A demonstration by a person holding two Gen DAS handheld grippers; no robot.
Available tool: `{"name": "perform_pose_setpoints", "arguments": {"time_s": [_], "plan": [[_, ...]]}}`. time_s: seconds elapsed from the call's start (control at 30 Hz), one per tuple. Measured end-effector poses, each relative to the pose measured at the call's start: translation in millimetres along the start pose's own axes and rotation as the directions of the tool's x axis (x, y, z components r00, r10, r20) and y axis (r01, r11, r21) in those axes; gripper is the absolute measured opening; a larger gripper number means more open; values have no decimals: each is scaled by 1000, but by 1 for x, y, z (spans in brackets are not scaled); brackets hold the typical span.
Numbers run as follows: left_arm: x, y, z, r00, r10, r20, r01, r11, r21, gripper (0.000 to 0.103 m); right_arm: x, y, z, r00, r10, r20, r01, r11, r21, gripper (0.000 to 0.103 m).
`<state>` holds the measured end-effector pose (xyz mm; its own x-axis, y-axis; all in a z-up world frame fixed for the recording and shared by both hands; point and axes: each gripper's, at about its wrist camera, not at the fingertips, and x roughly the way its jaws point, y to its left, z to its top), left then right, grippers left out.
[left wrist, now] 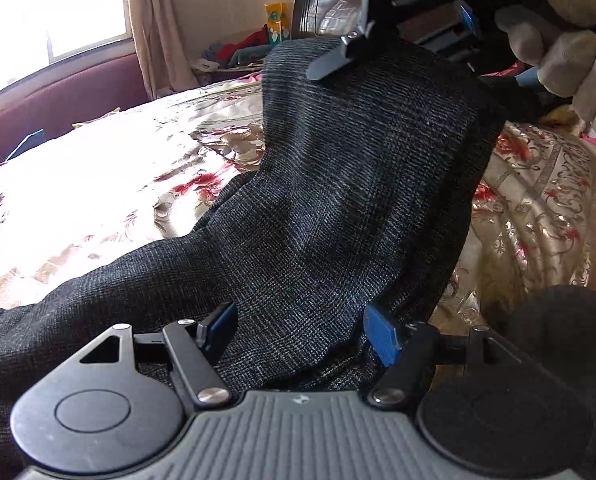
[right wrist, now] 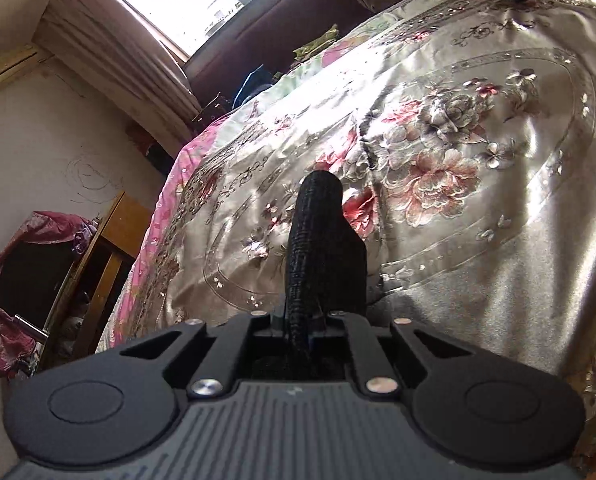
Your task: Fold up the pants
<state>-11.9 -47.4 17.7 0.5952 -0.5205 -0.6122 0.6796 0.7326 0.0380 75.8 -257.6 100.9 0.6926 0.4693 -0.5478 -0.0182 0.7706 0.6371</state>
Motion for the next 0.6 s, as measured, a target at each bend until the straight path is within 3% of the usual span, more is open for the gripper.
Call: {"name": "perform_pose_setpoints", "arguments": {"time_s": [0.17, 0.3, 0.4, 0.6], "plan": [[-34, 26, -6, 997, 59, 54, -57, 998, -31, 82, 35, 56, -1, 998, 55, -37, -56, 997, -52, 9], [-61, 55, -23, 992, 120, 42, -116, 991, -73, 83, 81, 98, -14, 993, 65, -102, -76, 992, -100, 9], [-80, 72, -38, 987, 155, 34, -150, 981, -121, 83, 119, 124, -33, 986, 40, -163, -62, 989, -133, 9], [-109, 85, -52, 983, 164, 79, -146, 970, -196, 83, 172, 160, -70, 969, -53, -242, -3, 974, -225, 10]]}}
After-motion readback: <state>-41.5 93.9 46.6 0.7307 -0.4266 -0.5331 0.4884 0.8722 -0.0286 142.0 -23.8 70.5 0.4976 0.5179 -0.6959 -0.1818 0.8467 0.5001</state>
